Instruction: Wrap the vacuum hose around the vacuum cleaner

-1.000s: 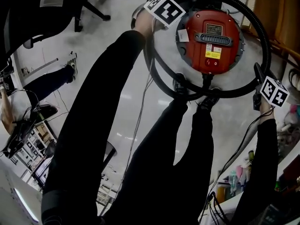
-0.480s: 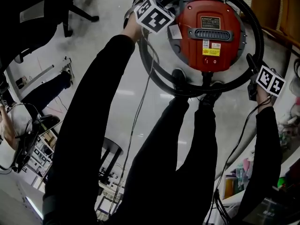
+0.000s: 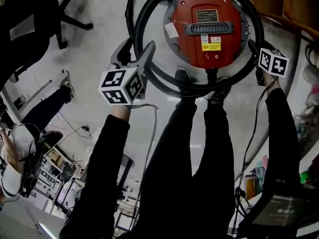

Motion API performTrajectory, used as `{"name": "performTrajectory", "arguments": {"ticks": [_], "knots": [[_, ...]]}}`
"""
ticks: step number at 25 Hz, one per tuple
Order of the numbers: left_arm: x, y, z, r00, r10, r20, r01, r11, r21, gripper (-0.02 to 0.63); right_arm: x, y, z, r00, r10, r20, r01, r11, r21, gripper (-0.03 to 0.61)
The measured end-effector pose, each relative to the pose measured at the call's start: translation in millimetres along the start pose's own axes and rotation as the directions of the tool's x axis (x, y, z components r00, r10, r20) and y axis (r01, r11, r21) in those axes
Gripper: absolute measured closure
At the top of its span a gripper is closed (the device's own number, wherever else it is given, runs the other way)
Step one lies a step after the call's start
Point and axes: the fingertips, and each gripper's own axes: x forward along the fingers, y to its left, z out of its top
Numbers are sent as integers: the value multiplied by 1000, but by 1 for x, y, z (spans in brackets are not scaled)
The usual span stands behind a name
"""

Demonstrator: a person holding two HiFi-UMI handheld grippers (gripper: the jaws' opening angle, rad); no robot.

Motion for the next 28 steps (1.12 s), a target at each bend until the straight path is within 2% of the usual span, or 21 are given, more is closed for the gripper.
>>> {"name": "performTrajectory", "arguments": {"ticks": [2, 6, 12, 19, 24, 26, 28], "knots": [[-19, -11, -34, 999, -3, -34, 2, 999, -38, 295, -3, 7, 7, 1000, 3, 9, -3, 1000, -12, 314], [-30, -37, -78, 996, -18, -91, 18, 1000, -4, 295, -27, 8, 7, 1000, 6, 26, -4, 997, -71, 305], [-56, -56, -86, 996, -10, -90, 6, 999, -48, 295, -68, 26, 13, 998, 24, 62, -17, 993, -120, 305], [-88, -85, -98, 991, -26, -134, 18, 998, -55, 295, -111, 23, -1, 997, -6, 74, 11, 997, -73, 305], [-101, -103, -120, 991, -26, -134, 15, 996, -84, 295, -120, 30, -25, 996, 12, 92, -7, 999, -52, 305], [-98, -116, -133, 989, -56, -139, 42, 994, -97, 295, -141, 40, -40, 993, 35, 110, -30, 998, -51, 305], [-96, -119, -144, 988, -77, -136, 60, 991, -120, 295, -158, 74, -47, 986, 98, 134, -85, 991, -102, 305]]}}
